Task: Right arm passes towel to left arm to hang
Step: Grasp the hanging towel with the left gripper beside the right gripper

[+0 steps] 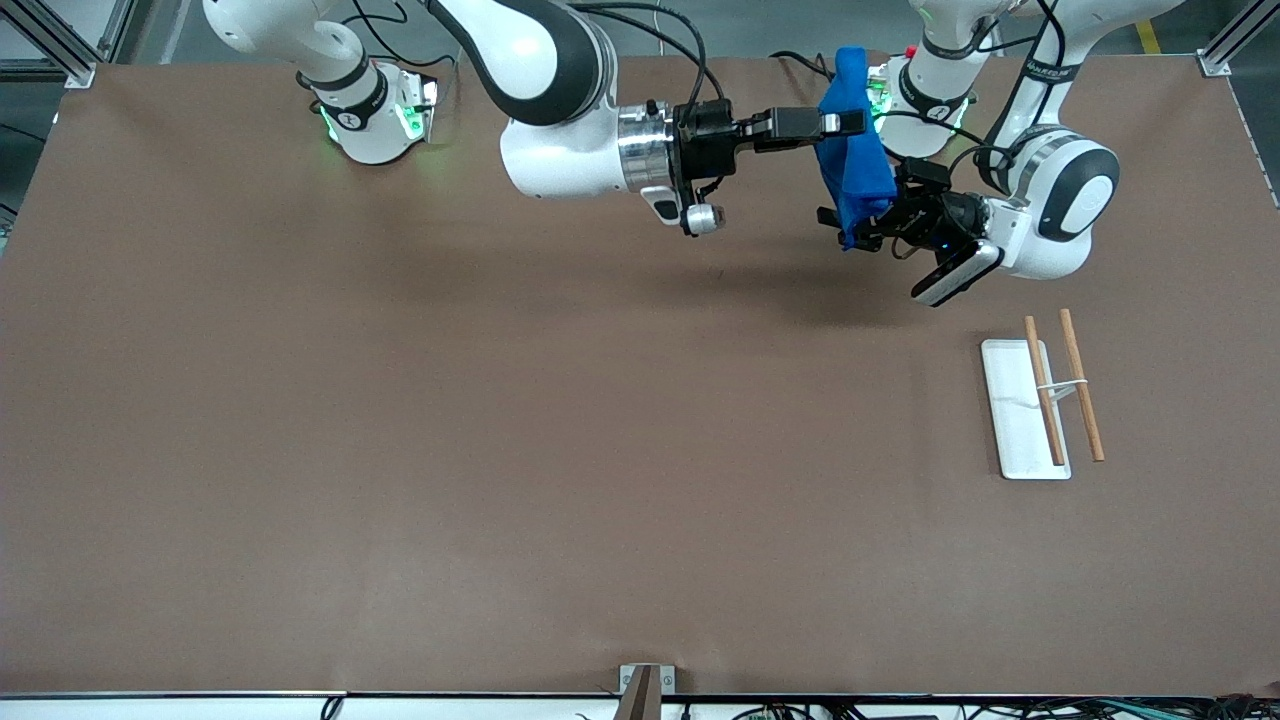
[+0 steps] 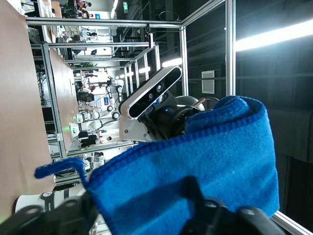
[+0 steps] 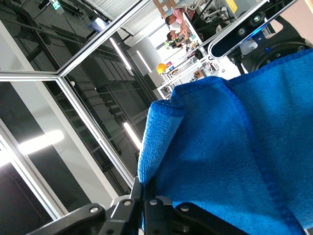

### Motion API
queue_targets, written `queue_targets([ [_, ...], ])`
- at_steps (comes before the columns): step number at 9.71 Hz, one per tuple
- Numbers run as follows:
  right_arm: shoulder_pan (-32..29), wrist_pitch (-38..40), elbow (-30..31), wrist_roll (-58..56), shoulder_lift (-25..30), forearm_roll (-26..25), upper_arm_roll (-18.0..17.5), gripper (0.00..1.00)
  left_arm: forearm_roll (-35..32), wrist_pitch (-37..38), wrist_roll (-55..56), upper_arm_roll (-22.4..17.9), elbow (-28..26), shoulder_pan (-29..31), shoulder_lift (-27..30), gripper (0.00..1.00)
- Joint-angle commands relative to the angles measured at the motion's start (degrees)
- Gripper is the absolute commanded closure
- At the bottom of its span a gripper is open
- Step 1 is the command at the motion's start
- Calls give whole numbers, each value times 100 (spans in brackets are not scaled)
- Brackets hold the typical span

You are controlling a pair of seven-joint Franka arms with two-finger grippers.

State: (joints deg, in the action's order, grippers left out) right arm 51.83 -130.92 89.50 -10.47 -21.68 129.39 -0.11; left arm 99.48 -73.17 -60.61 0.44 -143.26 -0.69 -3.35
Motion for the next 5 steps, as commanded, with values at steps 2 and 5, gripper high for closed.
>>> queue_targets([
  [2, 126, -30, -91, -104, -38, 175, 72, 99, 19, -163, -215, 35, -194, 25, 1, 100],
  [5, 134, -300, -82, -69, -47, 140, 72, 98, -235, -172, -110, 18, -132, 34, -26, 100],
])
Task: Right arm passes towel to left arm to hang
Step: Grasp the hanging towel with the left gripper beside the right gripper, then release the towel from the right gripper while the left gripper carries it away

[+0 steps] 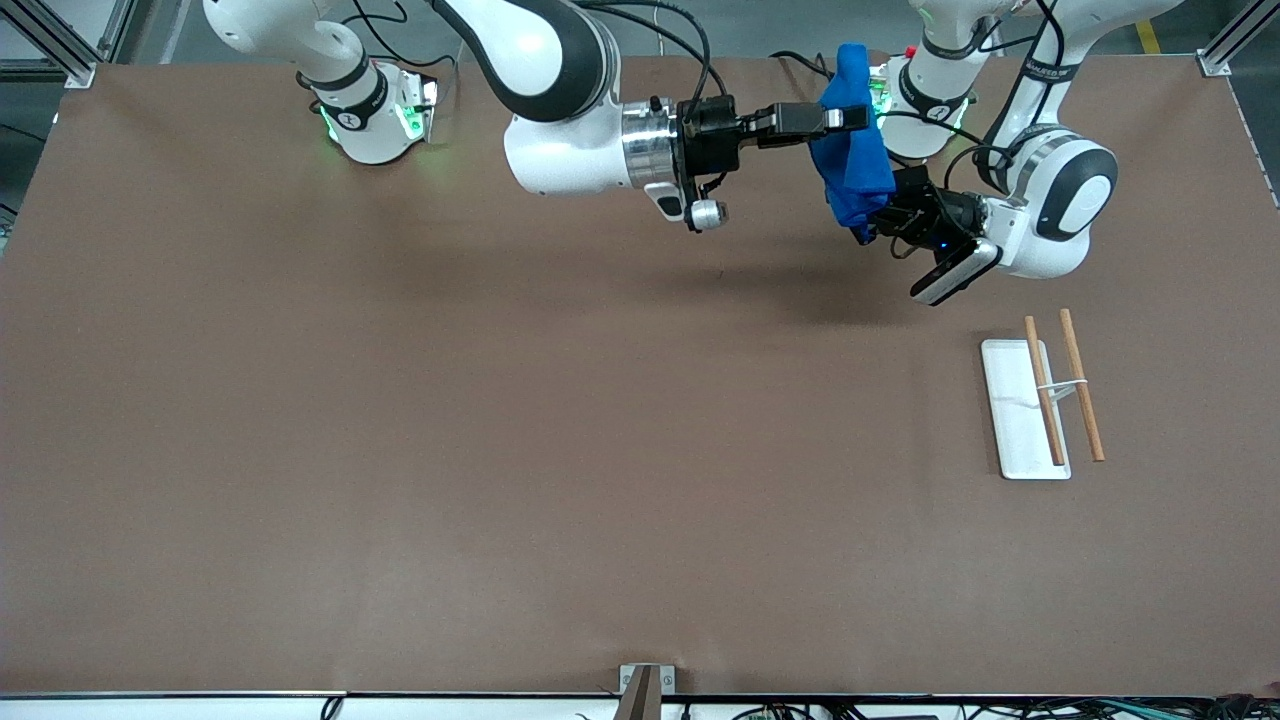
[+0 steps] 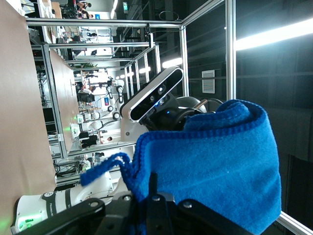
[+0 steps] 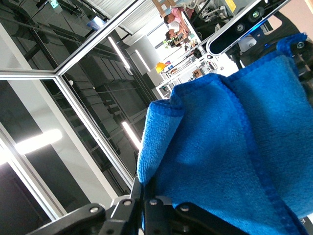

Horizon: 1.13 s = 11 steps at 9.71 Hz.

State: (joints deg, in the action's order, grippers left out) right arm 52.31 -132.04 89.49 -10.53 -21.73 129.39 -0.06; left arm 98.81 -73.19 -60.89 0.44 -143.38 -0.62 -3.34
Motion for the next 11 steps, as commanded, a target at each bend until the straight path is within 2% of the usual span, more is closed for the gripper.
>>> queue_targets([
  [1, 87, -268, -80, -64, -41, 113, 68, 97, -195, -169, 15, 0, -94, 27, -26, 100],
  [2, 52, -287, -54, -64, -41, 34, 76, 92, -256, -178, 112, 0, -15, 36, -26, 100],
  [3, 43, -382, -2, -55, -41, -45, 85, 48, -344, -187, 130, -17, 29, 44, -26, 100],
  [4, -9, -697, -1, -55, -41, -341, 103, 0, -362, -196, 130, -52, 73, 97, -26, 100],
  [6, -464, -744, 120, -2, -33, -1525, 112, 0, -869, -336, 366, -209, 432, 115, -78, 100],
  [7, -789, -674, 452, 59, 20, -2140, 120, 0, -1063, -354, 394, -306, 512, 115, -79, 100],
  [8, -1123, -578, 551, 234, 29, -2947, 112, 0, -1274, -398, 411, -464, 609, 115, -96, 100],
  [9, -1492, -359, 561, 662, 46, -3886, 120, 0, -1764, -511, 438, -666, 827, 115, -140, 100],
  [11, -2160, -225, 561, 1348, 73, -5706, 121, 0, -2809, -512, 630, -1044, 1564, 115, -403, 100],
])
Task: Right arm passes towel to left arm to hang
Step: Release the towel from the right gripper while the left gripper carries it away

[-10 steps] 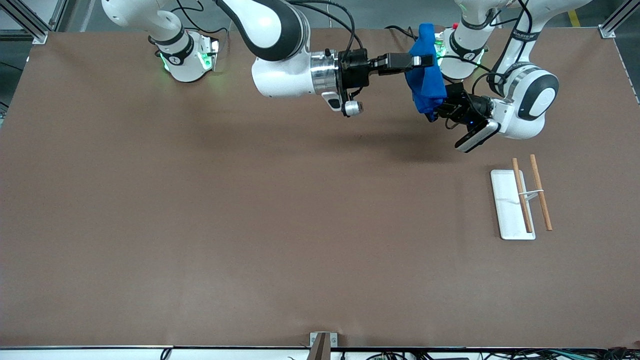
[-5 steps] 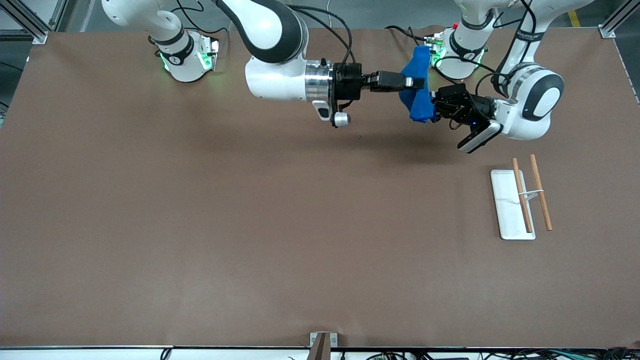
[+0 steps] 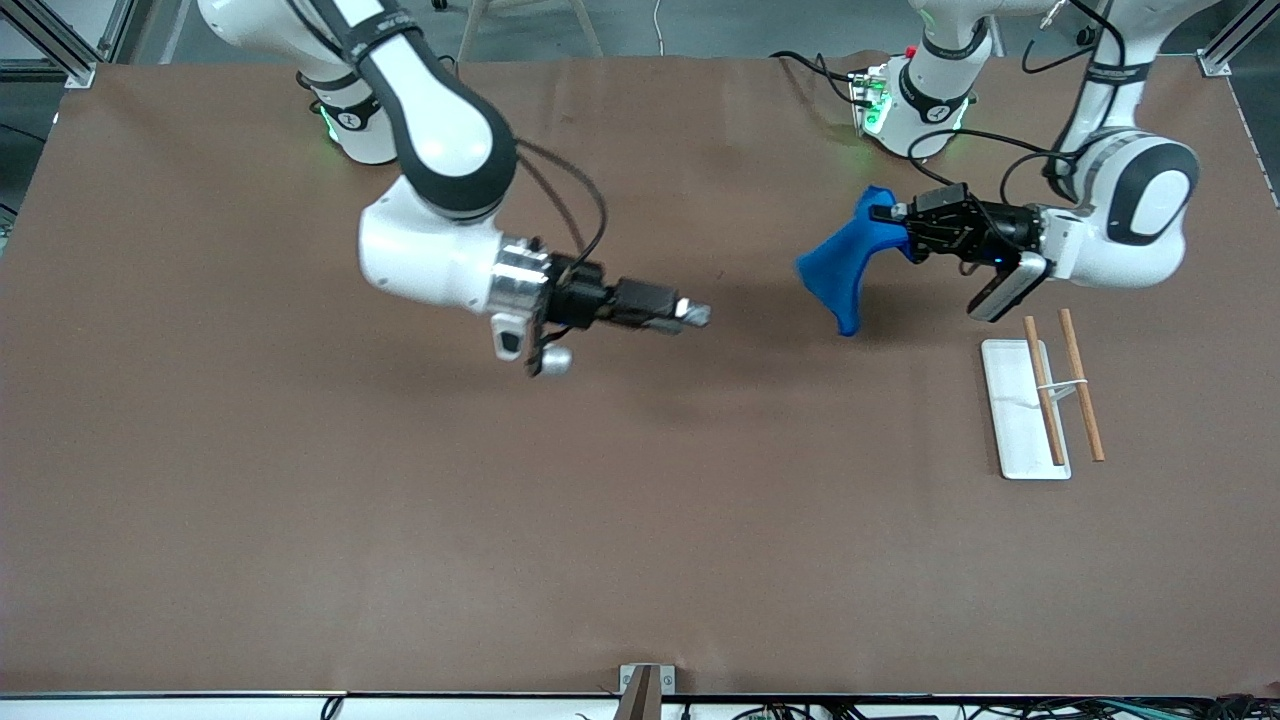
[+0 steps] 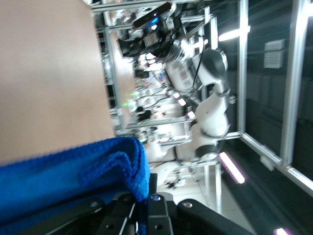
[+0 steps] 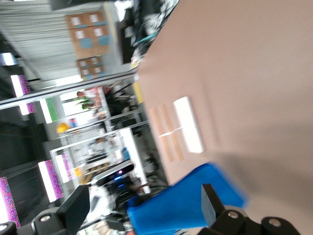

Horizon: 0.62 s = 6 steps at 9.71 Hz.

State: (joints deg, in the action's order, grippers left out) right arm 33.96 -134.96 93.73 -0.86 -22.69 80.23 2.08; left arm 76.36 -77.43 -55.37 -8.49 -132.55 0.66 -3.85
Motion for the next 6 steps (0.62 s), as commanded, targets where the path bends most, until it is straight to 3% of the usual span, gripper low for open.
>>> queue_targets([
  [1, -694, 197, 180, 785, 221, -1721, -85, 0, -1118, -88, 192, -345, 936, -14, -519, 100],
  [3, -1615, 695, 173, 1420, 449, -4039, -111, 0, -2200, -71, 220, -679, 2051, -5, -1001, 100],
  [6, -2548, 1470, 539, 1633, 949, -6380, 38, 0, -2906, -62, 185, -1311, 3179, -5, -1643, 100],
])
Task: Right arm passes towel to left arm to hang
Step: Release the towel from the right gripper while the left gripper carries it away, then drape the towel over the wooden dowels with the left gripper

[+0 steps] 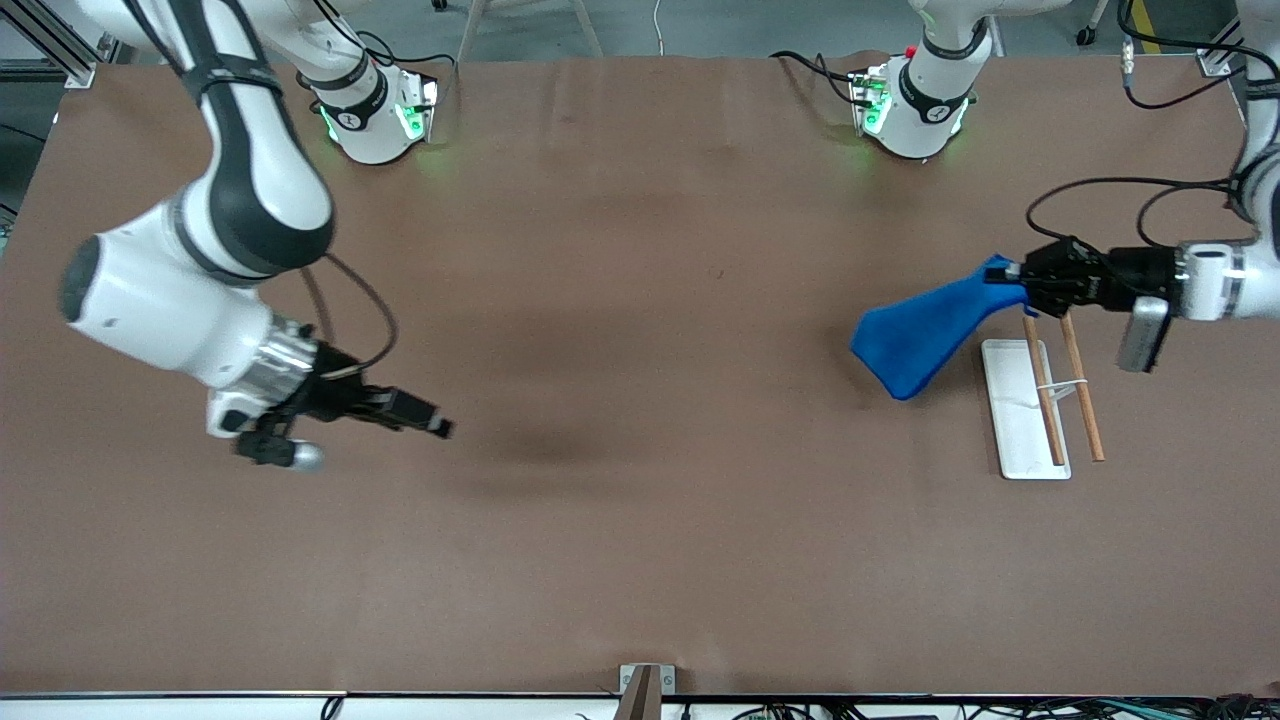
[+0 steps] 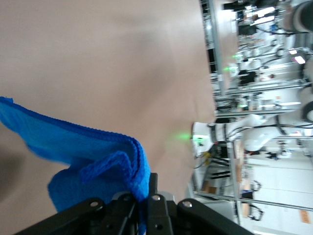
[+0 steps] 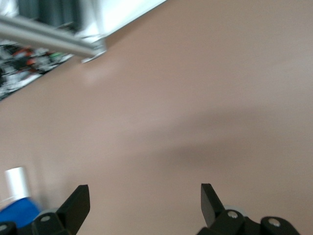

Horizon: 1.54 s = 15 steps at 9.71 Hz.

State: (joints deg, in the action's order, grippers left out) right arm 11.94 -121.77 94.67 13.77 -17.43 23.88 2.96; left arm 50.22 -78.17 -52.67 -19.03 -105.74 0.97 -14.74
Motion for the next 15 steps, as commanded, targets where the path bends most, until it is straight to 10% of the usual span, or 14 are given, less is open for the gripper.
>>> queue_targets([
  [1, -585, 589, 413, 127, 590, -1719, -24, 0, -781, 21, -199, -494, 849, -27, -765, 100],
  [6, -1317, 2408, 221, 82, 1865, -2344, 3, 0, -1182, -223, -859, -1803, 2188, 26, -2040, 100],
  [12, -1669, 3151, -633, -937, 1998, -2816, 91, 0, -1225, -1692, -579, -1858, 2417, 0, -2437, 92],
  [13, -1651, 3142, -660, -920, 1972, -2801, 99, 0, -1225, -1693, -326, -1858, 2417, -79, -2411, 71],
  [14, -1607, 3142, -825, -920, 1937, -2801, 91, 0, -1199, -1719, -280, -1850, 2417, -105, -2394, 1],
  [15, -1537, 3142, -966, -920, 1806, -2801, 91, 0, -1234, -1789, -262, -1858, 2417, -114, -2394, 0],
])
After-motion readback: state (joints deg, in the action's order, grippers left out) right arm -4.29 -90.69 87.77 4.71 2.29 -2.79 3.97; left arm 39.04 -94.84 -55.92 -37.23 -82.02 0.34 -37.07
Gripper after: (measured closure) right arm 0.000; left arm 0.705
